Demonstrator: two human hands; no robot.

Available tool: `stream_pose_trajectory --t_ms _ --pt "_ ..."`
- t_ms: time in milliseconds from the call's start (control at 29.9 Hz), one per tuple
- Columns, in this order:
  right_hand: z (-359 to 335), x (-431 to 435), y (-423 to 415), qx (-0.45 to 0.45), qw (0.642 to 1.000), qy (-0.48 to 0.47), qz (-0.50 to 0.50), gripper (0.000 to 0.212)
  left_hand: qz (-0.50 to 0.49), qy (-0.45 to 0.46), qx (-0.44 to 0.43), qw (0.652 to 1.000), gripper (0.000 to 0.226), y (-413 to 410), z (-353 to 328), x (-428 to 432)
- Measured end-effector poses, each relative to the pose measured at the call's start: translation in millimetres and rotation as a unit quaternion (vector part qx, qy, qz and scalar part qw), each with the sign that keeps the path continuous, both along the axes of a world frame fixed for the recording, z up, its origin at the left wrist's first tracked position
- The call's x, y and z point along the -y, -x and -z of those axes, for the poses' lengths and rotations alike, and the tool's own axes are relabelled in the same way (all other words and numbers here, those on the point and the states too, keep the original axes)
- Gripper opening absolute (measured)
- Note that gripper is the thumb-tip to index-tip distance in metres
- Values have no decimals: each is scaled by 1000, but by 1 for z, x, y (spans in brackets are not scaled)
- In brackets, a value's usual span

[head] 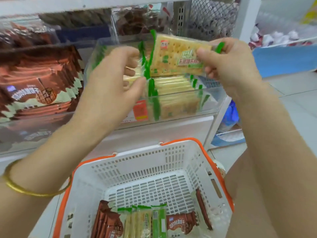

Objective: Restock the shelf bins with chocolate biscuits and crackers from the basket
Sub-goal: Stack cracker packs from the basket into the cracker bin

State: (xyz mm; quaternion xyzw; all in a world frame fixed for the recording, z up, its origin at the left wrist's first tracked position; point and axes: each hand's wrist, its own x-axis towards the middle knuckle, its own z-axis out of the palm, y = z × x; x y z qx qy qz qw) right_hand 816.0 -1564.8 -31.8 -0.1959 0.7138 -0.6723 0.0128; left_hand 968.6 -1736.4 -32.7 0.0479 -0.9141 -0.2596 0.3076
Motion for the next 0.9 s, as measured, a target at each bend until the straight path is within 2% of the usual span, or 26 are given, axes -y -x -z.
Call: stream_pose_trajectory --t_ms 67,134,267,368,501,602,702,802,836,902 --pt "5 15 24 -4 998 -33 49 17 -24 139 37 989 44 10 5 9" --pt "13 31 45 1 994 -84 76 20 -32 205 111 972 58 17 12 15" --pt "21 59 74 24 987 -149 48 23 -56 222 177 957 66 24 25 21" --pt "25 75 86 24 983 -163 76 34 -64 236 175 954 67 24 30 22" --pt "31 85 87 10 968 -233 93 48 -64 242 167 954 60 25 32 24" --pt "30 79 82 21 969 -231 87 51 -48 238 148 959 58 23 30 23" --pt "22 67 70 1 967 -233 104 58 -27 239 71 968 46 9 26 22" --pt "15 44 30 -76 971 -187 126 43 -2 251 4 968 36 -20 33 18" --pt "14 34 10 -88 979 -147 108 36 13 259 3 966 33 -31 38 17" --pt "25 26 -36 -44 995 -93 9 29 43 275 47 959 30 -52 58 21"
